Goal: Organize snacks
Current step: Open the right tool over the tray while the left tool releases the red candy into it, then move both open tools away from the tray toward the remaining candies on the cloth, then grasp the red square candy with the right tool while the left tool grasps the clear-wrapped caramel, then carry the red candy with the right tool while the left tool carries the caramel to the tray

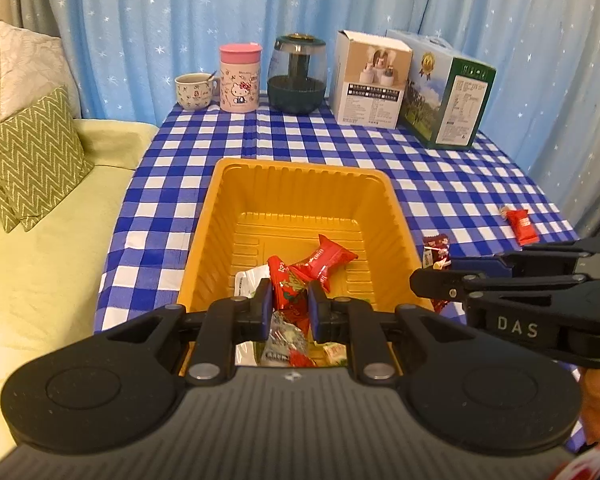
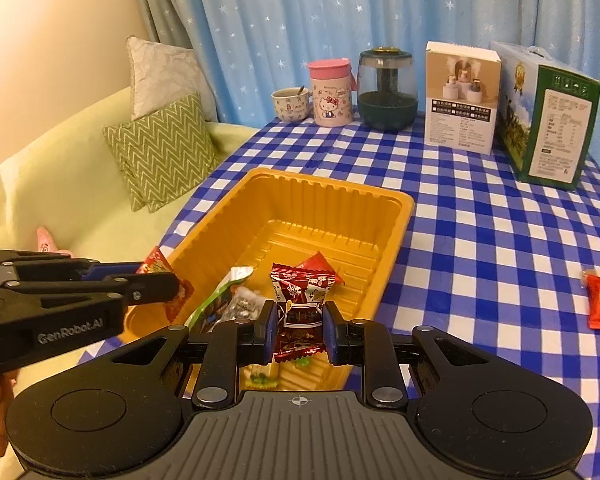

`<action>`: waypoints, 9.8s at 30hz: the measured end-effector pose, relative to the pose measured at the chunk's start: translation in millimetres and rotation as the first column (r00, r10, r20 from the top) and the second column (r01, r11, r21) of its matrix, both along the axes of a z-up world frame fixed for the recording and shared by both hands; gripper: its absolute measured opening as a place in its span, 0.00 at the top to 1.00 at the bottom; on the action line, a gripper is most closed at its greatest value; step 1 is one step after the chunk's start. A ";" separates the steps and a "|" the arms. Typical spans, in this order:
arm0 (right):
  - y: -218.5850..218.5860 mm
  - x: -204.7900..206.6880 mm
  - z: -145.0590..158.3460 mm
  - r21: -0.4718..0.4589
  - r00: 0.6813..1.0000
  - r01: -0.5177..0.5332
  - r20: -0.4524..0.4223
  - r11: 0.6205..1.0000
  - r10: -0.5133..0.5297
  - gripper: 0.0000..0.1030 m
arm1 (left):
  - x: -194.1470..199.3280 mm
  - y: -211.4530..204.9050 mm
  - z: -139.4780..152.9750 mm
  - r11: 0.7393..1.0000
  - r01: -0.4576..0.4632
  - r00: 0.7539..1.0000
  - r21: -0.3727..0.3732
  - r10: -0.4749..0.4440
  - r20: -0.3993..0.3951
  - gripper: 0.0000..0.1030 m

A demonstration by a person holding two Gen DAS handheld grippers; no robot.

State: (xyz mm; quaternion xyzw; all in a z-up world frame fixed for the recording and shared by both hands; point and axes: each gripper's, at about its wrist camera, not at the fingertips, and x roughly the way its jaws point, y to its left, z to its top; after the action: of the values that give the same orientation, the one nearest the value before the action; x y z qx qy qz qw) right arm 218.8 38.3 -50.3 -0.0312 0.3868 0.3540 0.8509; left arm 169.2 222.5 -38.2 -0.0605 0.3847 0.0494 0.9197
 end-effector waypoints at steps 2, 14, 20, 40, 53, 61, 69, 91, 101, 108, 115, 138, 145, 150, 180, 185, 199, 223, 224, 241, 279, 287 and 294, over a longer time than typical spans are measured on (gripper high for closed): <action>3.7 5.8 -3.9 0.000 1.000 0.000 -0.006 1.000 0.000 0.76 | 8.0 2.3 -5.3 1.000 0.010 1.000 0.006 -0.010 -0.010 0.84; 9.2 21.1 -19.7 -0.001 0.999 0.012 -0.033 1.000 -0.012 0.76 | 30.4 16.3 -17.3 1.000 0.008 1.000 0.005 -0.008 -0.015 0.73; 10.3 19.4 -24.0 0.005 0.999 0.004 -0.048 1.000 -0.003 0.76 | 13.9 21.1 -19.0 1.000 -0.022 1.000 -0.009 0.022 -0.015 0.72; -35.4 -1.2 -13.0 0.061 0.992 0.104 -0.080 0.993 -0.099 0.47 | -44.6 6.0 -7.3 0.995 -0.089 0.996 -0.038 0.089 0.010 0.43; -97.8 -54.1 6.3 0.037 0.985 0.163 -0.062 0.986 -0.161 0.47 | -82.3 -48.9 17.8 0.993 -0.101 0.994 -0.062 0.104 0.045 0.20; -128.4 -69.1 22.3 0.048 0.979 0.203 -0.039 0.978 -0.201 0.46 | -95.2 -77.8 33.7 0.996 -0.075 0.994 -0.047 0.078 0.072 0.14; -162.8 -75.3 33.5 0.055 0.966 0.259 -0.021 0.964 -0.259 0.46 | -94.5 -107.4 40.9 0.998 -0.035 0.995 -0.051 0.040 0.090 0.11; -264.2 -62.6 39.0 0.044 0.890 0.457 -0.021 0.889 -0.456 0.45 | -48.5 -185.5 47.7 0.991 0.124 0.987 -0.042 -0.119 0.107 0.09; -284.4 -50.5 30.9 0.042 0.872 0.489 -0.039 0.871 -0.488 0.45 | -22.5 -210.7 41.6 0.983 0.175 0.981 -0.054 -0.169 0.098 0.09; -295.5 -35.3 23.9 0.048 0.858 0.513 -0.037 0.857 -0.512 0.45 | 2.7 -222.1 35.5 0.979 0.196 0.977 -0.050 -0.191 0.091 0.07; -303.6 -9.3 13.4 0.042 0.850 0.527 -0.033 0.849 -0.526 0.45 | 37.8 -227.1 25.2 0.977 0.205 0.976 -0.060 -0.200 0.090 0.05; -276.2 119.9 -55.1 0.027 0.884 0.466 0.013 0.884 -0.467 0.45 | 160.9 -232.2 -37.7 0.991 0.130 0.987 0.028 -0.132 0.094 0.05; -259.4 150.5 -75.8 0.009 0.898 0.438 0.043 0.899 -0.438 0.45 | 184.3 -224.5 -57.7 0.995 0.097 0.993 -0.034 -0.095 0.065 0.05; -247.1 166.1 -90.9 -0.017 0.916 0.400 0.048 0.916 -0.399 0.46 | 191.8 -223.5 -69.2 0.996 0.080 0.996 -0.043 -0.077 0.051 0.05; -298.4 193.8 -103.2 -0.011 0.840 0.542 -0.013 0.841 -0.542 0.75 | 249.4 -292.0 -108.3 0.910 0.406 0.910 0.080 -0.411 0.057 0.19; -311.8 197.7 -105.5 -0.001 0.818 0.575 -0.014 0.818 -0.575 0.75 | 264.4 -312.5 -118.2 0.870 0.473 0.873 0.142 -0.484 0.054 0.27; -314.0 197.3 -107.8 0.015 0.809 0.588 -0.014 0.809 -0.588 0.75 | 274.9 -326.2 -126.5 0.843 0.530 0.845 0.092 -0.534 0.031 0.81; -266.5 83.7 -74.7 0.019 0.881 0.473 -0.033 0.881 -0.472 0.75 | 110.3 -242.0 -58.3 0.983 0.179 0.984 -0.042 -0.179 0.016 0.82; -262.8 73.8 -71.3 0.015 0.885 0.464 -0.030 0.886 -0.464 0.75 | 101.9 -238.1 -54.7 0.984 0.172 0.985 -0.045 -0.172 0.016 0.82; -225.5 -47.5 -7.1 0.034 0.925 0.381 -0.007 0.924 -0.381 0.75 | -27.2 -195.4 -1.4 0.994 0.082 0.996 -0.075 -0.079 0.043 0.82; -110.0 -115.1 20.4 0.028 0.993 0.110 0.038 0.994 -0.111 0.75 | -126.4 -94.1 25.6 0.994 -0.096 0.993 -0.042 0.099 0.062 0.82; -87.3 -104.0 19.2 0.023 0.996 0.078 0.041 0.997 -0.079 0.75 | -113.0 -76.2 28.2 0.996 -0.089 0.994 -0.028 0.090 0.064 0.82; -61.4 -82.1 20.2 0.032 0.997 0.057 0.044 0.998 -0.059 0.75 | -88.0 -54.7 33.1 0.997 -0.079 0.994 -0.003 0.079 0.073 0.82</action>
State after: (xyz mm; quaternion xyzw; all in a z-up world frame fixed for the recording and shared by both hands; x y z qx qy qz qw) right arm 136.7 -23.1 -30.0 -0.0150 0.3630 0.3342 0.8697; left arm 81.2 167.8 -5.1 -0.0777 0.3482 0.0833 0.9305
